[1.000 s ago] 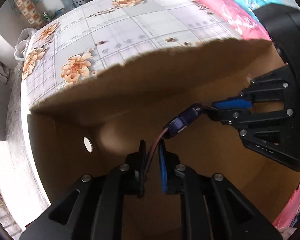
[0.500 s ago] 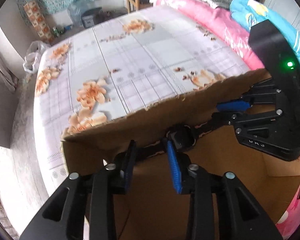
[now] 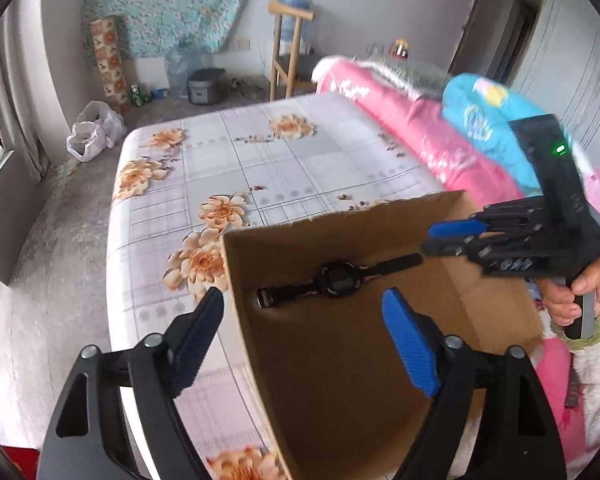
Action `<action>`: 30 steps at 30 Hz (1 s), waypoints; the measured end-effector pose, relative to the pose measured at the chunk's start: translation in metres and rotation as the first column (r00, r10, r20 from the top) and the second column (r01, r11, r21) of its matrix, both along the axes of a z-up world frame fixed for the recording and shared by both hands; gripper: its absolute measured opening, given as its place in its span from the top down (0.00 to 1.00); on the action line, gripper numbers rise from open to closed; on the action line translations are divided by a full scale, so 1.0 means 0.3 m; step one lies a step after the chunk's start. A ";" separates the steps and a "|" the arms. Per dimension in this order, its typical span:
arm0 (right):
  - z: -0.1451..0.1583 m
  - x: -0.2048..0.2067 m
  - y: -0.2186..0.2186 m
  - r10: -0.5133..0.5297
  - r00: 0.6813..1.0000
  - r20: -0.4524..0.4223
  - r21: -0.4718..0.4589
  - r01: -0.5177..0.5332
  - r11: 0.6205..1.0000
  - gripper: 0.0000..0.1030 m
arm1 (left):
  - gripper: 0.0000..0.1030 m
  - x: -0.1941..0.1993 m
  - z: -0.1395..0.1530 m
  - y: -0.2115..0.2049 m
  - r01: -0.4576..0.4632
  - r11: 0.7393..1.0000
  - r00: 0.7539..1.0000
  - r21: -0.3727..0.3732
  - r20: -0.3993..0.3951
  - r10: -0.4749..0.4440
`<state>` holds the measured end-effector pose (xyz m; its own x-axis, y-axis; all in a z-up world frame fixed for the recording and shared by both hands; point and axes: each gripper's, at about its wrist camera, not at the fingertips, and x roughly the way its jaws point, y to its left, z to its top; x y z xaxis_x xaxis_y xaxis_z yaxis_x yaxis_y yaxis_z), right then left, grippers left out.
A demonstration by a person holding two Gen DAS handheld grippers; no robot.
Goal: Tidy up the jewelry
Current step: 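Open both tools to drop the watch inside the box, then withdraw both tools from the box back toward the jewelry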
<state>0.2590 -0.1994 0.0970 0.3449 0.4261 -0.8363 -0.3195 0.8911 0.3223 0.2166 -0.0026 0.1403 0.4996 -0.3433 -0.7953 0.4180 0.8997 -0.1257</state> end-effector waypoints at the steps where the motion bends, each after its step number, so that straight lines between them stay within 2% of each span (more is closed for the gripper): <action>1: 0.041 -0.013 -0.001 -0.006 1.000 0.027 0.031 0.005 1.000 0.71 | 0.19 -0.035 0.013 0.018 -0.006 1.000 1.000 -0.015 0.012 0.006; 4: 0.151 -0.174 -0.028 -0.032 0.990 0.139 0.091 0.020 0.996 0.65 | 0.13 -0.185 0.051 0.086 -0.024 0.998 0.996 -0.059 0.088 0.029; 7: 0.192 -0.321 -0.047 -0.054 0.972 0.227 0.133 0.024 0.991 0.60 | 0.07 -0.323 0.052 0.127 -0.045 0.997 0.988 -0.061 0.144 0.053; 9: 0.222 -0.468 -0.060 -0.082 0.955 0.284 0.176 0.032 0.984 0.56 | 0.06 -0.398 0.032 0.148 -0.059 0.996 0.985 -0.061 0.156 0.068; 13: 0.167 -0.658 -0.062 -0.148 0.938 0.313 0.242 0.071 0.968 0.49 | 0.05 -0.532 -0.084 0.176 -0.105 0.993 0.988 -0.060 0.109 0.111; 16: 0.055 -0.714 -0.013 -0.197 0.949 0.246 0.251 0.134 0.959 0.47 | 0.05 -0.575 -0.214 0.183 -0.151 0.987 0.988 -0.058 0.014 0.152; 19: -0.097 -0.714 0.079 -0.237 0.955 0.175 0.145 0.213 0.966 0.47 | 0.06 -0.572 -0.334 0.171 -0.202 0.979 0.978 0.011 -0.042 0.202; 22: -0.217 -0.699 0.164 -0.258 0.959 0.120 -0.001 0.260 0.966 0.47 | 0.06 -0.547 -0.442 0.139 -0.236 0.969 0.967 0.074 -0.080 0.241; 24: -0.255 -0.696 0.206 -0.257 0.959 0.117 -0.079 0.267 0.960 0.47 | 0.06 -0.537 -0.489 0.122 -0.225 0.968 0.967 0.110 -0.097 0.236; 26: -0.277 -0.713 0.218 -0.258 0.960 0.110 -0.069 0.266 0.962 0.46 | 0.06 -0.532 -0.522 0.111 -0.220 0.964 0.966 0.151 -0.100 0.237; 28: -0.276 -0.710 0.232 -0.271 0.953 0.137 -0.115 0.287 0.951 0.37 | 0.05 -0.541 -0.534 0.102 -0.217 0.958 0.970 0.190 -0.068 0.234; 29: -0.274 -0.707 0.236 -0.270 0.950 0.158 -0.134 0.292 0.947 0.34 | 0.05 -0.547 -0.534 0.099 -0.215 0.958 0.972 0.190 -0.051 0.228; 30: -0.273 -0.701 0.237 -0.273 0.945 0.178 -0.149 0.300 0.942 0.28 | 0.05 -0.551 -0.535 0.101 -0.213 0.959 0.973 0.189 -0.046 0.225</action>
